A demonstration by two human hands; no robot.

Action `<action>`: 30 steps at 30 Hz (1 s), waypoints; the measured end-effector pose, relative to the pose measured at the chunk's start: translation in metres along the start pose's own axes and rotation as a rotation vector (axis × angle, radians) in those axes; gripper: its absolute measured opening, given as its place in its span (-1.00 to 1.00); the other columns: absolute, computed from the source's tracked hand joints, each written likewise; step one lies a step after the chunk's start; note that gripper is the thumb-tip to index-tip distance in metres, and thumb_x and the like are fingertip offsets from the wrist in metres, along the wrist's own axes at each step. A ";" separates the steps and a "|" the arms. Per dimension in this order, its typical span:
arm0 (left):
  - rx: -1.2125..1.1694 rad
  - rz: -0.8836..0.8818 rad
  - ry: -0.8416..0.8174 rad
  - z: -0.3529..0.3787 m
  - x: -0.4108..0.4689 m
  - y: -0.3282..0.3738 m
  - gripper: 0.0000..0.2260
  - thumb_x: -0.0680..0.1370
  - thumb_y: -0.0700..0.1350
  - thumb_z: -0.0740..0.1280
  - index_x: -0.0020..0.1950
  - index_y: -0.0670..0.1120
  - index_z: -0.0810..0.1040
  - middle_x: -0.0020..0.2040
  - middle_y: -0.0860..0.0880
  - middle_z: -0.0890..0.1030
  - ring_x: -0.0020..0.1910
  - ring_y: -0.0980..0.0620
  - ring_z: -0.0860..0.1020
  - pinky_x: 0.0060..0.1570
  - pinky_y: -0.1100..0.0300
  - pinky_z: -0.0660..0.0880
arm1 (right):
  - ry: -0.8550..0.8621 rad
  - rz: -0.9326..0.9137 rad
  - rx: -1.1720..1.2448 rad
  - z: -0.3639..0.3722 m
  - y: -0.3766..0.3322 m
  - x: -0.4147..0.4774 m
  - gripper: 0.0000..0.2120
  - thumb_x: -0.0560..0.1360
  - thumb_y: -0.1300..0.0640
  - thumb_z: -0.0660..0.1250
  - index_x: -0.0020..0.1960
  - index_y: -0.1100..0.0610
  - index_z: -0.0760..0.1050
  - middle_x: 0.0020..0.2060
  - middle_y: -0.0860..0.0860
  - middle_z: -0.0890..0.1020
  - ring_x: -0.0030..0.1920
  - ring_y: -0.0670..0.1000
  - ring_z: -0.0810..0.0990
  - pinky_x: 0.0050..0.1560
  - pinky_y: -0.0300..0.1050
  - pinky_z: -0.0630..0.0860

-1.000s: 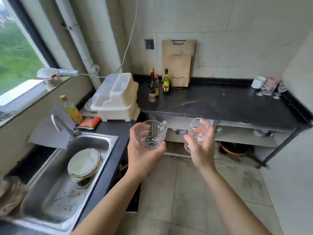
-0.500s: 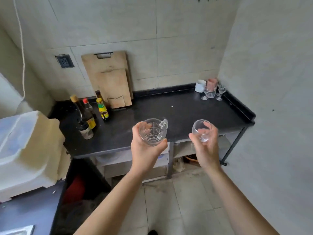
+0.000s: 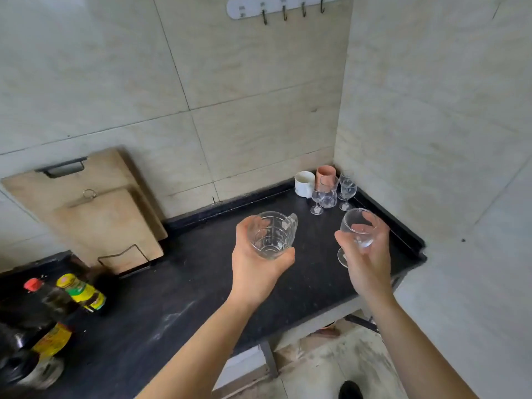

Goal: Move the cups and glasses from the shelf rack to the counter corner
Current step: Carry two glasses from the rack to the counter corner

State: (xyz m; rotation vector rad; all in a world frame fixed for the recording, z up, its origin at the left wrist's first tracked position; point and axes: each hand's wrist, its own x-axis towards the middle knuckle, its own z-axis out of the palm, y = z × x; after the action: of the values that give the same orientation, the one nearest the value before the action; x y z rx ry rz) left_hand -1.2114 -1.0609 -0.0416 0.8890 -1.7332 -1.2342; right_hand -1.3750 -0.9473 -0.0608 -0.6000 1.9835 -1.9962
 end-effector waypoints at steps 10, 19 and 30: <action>0.149 -0.189 0.184 0.097 0.134 -0.040 -0.26 0.23 0.07 0.60 0.33 0.24 0.35 0.24 0.22 0.53 0.20 0.21 0.55 0.21 0.04 0.56 | -0.281 0.067 -0.139 0.024 0.049 0.207 -0.46 0.42 -0.07 0.51 0.33 -0.17 0.38 0.15 -0.25 0.59 0.08 -0.15 0.63 0.12 -0.01 0.60; 0.298 -0.304 0.272 0.121 0.220 -0.092 -0.26 0.22 0.12 0.60 0.33 0.24 0.37 0.17 0.30 0.50 0.28 0.01 0.46 0.24 -0.03 0.49 | -0.450 0.060 -0.336 0.063 0.096 0.297 -0.41 0.44 -0.14 0.50 0.40 -0.09 0.38 0.30 -0.10 0.55 0.26 -0.02 0.56 0.24 0.09 0.57; 0.350 -0.478 0.177 0.119 0.323 -0.199 -0.29 0.26 0.07 0.60 0.35 0.13 0.38 0.17 0.17 0.56 0.14 0.09 0.56 -0.04 0.29 0.45 | -0.499 0.089 -0.559 0.160 0.176 0.338 -0.48 0.42 -0.10 0.53 0.30 -0.01 0.45 0.15 -0.10 0.57 0.15 -0.05 0.57 0.08 -0.14 0.52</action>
State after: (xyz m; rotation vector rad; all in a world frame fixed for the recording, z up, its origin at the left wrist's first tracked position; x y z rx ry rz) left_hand -1.4382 -1.3538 -0.1862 1.6424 -1.6713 -1.1116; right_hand -1.6164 -1.2511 -0.2037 -0.9899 2.1634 -1.0732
